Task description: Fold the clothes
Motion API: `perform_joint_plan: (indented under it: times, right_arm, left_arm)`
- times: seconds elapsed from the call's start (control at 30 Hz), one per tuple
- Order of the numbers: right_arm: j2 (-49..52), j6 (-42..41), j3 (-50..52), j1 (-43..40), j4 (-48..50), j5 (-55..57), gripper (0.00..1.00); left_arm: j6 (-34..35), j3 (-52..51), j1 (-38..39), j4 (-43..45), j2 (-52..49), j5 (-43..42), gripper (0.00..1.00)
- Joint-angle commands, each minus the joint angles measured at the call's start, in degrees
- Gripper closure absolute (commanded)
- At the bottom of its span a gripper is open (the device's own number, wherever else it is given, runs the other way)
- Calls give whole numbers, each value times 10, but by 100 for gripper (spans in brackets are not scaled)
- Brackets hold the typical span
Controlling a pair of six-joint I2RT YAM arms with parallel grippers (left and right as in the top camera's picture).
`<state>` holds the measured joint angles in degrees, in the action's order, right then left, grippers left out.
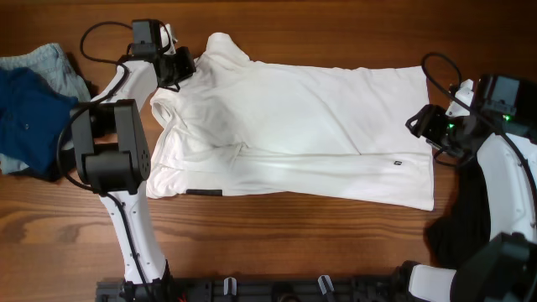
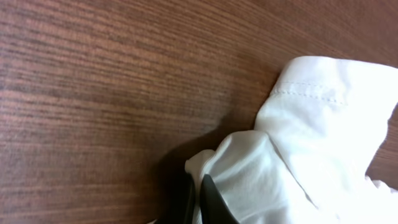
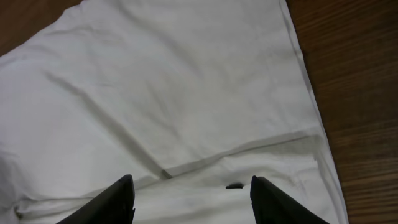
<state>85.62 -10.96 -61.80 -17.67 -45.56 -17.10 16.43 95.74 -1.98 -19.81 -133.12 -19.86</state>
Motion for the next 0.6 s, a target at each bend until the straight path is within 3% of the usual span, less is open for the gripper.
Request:
perform_joint_plan:
  times: [0.0, 0.07, 0.33, 0.57]
  right_arm:
    - [74, 24, -53, 1, 4, 7, 35]
    - [119, 35, -108, 1, 1, 11, 29]
    - [318, 15, -303, 1, 51, 50, 24]
    - [426, -47, -329, 5, 176, 26, 23]
  left_arm:
    - [6, -1, -2, -27, 68, -13, 96]
    - [5, -1, -1, -45, 76, -14, 96]
    - [5, -2, -2, -111, 75, 2, 96]
    - [5, -2, -2, -129, 75, 2, 96]
